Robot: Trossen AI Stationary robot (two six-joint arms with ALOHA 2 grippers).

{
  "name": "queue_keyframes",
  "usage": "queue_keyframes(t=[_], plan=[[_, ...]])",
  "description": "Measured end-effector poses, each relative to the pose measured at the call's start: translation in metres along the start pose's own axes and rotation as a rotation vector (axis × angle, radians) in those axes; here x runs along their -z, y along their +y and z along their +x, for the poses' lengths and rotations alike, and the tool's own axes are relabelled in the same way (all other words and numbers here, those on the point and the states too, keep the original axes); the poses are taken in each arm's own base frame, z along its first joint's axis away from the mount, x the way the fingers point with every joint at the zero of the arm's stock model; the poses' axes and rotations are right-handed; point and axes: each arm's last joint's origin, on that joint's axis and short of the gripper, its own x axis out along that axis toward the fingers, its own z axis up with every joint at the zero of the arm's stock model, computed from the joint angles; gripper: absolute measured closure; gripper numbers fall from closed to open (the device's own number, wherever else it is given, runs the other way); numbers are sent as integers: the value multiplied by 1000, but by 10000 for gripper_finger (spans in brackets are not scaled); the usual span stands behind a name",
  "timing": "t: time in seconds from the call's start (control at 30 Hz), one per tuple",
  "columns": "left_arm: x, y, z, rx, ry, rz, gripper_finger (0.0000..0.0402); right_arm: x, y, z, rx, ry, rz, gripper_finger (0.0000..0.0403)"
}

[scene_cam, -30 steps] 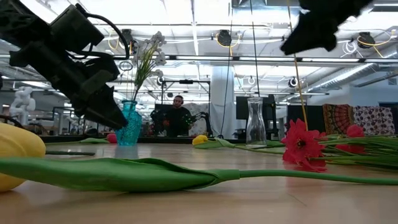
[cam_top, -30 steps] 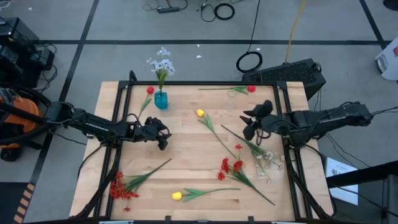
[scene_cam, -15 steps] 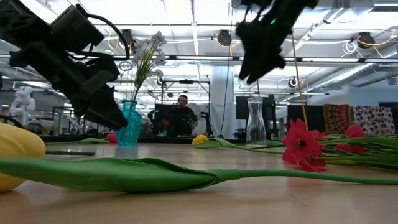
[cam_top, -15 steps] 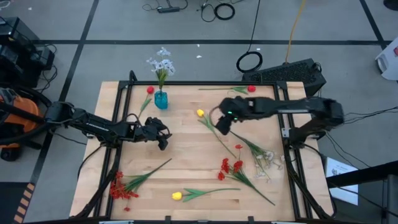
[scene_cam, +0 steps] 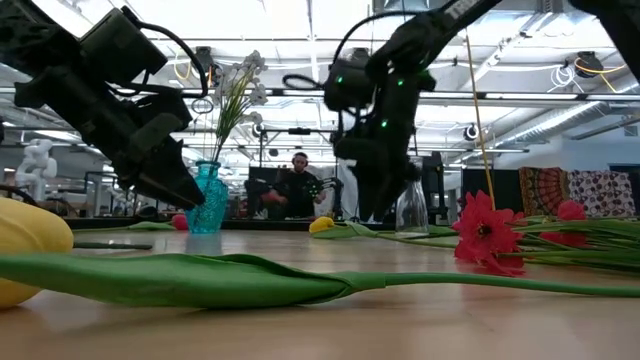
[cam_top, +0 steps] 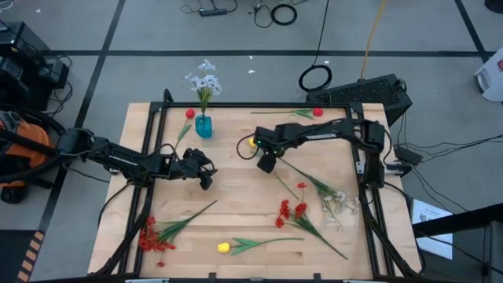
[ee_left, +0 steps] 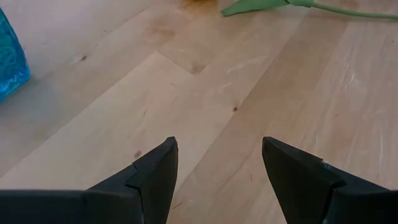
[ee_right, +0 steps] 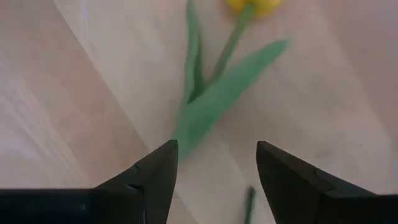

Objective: Sort flowers into vase by color
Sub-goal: Put the top yellow flower into the blue vase

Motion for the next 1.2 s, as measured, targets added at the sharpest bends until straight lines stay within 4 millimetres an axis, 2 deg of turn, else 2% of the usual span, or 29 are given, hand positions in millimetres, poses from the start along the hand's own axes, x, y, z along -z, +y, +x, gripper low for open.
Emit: queue_keyframes(t=[0.3, 0.4, 0.5, 0.7, 0.83, 1.1, 1.2], plan=[[0, 0, 0, -1, 0, 0, 164, -6, 3, 28, -1, 47, -6, 194], [0, 0, 0, -3, -2, -1, 164, -6, 4, 33, -3, 61, -7, 212], [-1, 0, 0, 2, -11, -44, 164, -5, 4, 36, -5, 67, -10, 256], [-6, -3, 0, 28, -53, -77, 164, -6, 7, 29, -23, 44, -79, 382], [-13, -7, -1, 70, -126, -88, 164, -9, 17, 4, 19, -83, -138, 387], [-33, -17, -7, 166, -328, -27, 164, -23, 38, -88, -36, -520, -272, 398], [-40, -20, -10, 189, -409, 11, 164, -31, 40, -118, -162, -699, -340, 398]])
